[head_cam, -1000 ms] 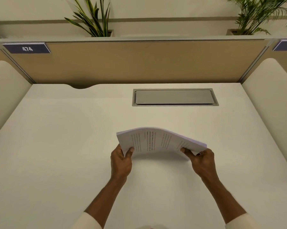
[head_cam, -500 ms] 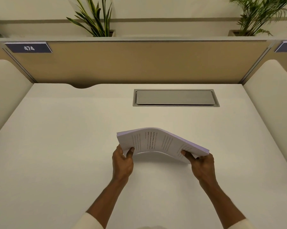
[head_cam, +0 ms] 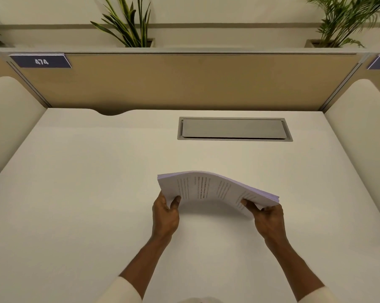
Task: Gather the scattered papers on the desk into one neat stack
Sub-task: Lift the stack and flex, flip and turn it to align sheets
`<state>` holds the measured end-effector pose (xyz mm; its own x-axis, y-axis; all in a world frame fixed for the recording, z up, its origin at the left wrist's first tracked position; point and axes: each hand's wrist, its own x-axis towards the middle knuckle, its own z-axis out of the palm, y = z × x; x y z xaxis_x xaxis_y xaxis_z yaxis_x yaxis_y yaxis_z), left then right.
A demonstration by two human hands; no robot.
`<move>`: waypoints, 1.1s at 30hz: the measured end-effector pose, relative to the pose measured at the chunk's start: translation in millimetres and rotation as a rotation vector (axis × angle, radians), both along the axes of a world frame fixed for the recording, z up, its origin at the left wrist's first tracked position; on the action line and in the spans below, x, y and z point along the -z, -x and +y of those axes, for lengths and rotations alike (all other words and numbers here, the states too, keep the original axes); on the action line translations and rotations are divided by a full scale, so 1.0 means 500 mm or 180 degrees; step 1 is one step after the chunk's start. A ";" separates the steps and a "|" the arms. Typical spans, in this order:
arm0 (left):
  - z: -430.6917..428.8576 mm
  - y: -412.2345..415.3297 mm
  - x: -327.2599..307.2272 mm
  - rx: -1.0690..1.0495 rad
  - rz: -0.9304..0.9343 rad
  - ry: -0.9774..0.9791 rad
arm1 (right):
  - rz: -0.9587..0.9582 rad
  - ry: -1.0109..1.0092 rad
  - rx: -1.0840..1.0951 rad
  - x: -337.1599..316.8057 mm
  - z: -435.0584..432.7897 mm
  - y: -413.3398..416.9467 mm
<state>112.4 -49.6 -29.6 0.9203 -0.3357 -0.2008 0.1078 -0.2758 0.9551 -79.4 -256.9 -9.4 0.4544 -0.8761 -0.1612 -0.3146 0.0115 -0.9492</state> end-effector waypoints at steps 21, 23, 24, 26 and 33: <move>0.091 0.010 -0.019 0.0316 0.0995 0.0746 | -0.0096 -0.1351 -0.1024 -0.046 -0.084 0.042; 0.090 0.022 -0.014 0.0139 0.1013 0.0875 | -0.0196 -0.1524 -0.0712 -0.036 -0.061 0.036; 0.088 0.029 -0.012 0.0066 0.1034 0.0962 | -0.0279 -0.1654 -0.0540 -0.032 -0.047 0.033; 0.081 0.044 -0.010 -0.0064 0.1109 0.1178 | -0.0485 -0.2014 -0.0269 -0.023 -0.018 0.026; 0.042 0.114 -0.015 -0.0168 0.1259 0.1467 | -0.1001 -0.2230 0.0334 -0.002 0.104 -0.025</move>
